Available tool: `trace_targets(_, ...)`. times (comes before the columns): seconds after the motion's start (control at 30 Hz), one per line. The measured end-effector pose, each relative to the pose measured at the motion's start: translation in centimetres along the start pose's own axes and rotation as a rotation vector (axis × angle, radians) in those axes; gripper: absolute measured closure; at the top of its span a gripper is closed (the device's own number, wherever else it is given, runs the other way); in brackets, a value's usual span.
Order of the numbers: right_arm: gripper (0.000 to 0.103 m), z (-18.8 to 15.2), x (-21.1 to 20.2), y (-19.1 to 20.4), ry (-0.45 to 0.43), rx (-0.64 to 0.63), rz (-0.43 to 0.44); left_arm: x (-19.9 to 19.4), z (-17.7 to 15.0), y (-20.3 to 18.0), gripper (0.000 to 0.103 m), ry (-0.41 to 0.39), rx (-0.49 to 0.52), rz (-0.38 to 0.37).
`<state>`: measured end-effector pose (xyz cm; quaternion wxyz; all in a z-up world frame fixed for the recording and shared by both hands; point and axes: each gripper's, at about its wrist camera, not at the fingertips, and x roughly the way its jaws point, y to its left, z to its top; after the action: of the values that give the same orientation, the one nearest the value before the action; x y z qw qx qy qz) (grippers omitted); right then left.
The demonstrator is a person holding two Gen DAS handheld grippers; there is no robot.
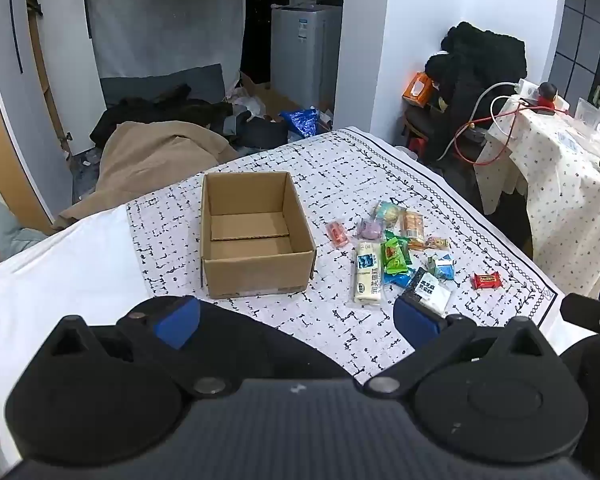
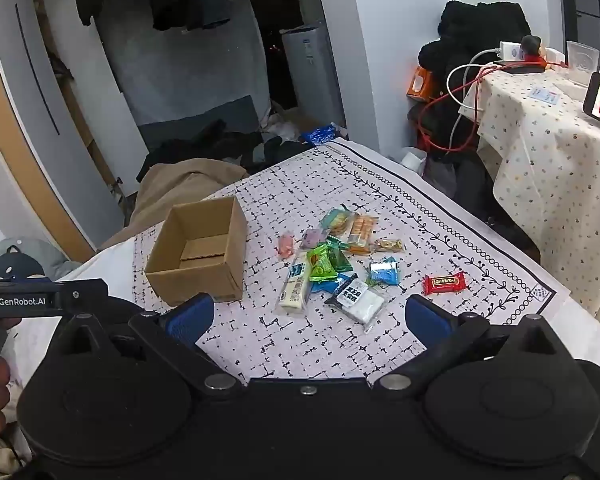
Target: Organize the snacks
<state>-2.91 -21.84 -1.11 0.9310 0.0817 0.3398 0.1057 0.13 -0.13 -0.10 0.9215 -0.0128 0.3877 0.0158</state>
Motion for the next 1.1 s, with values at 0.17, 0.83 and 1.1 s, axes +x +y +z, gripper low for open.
trace_targets(0.17,0.0,-0.2,-0.5,-0.7,0.0,-0.001,-0.003,-0.2,-0.1,0.8,0.0,0.007,-0.003,-0.004)
trace_targets(0.83,0.0,-1.0,-0.8,0.0,0.025,-0.025,-0.001,-0.8,-1.3,-0.2,0.0,0.004,0.007,-0.016)
trace_targets(1.1,0.0,-1.1,-0.8,0.1,0.021,-0.027,-0.004,-1.1,-1.3,-0.5,0.0,0.0,0.018,-0.028)
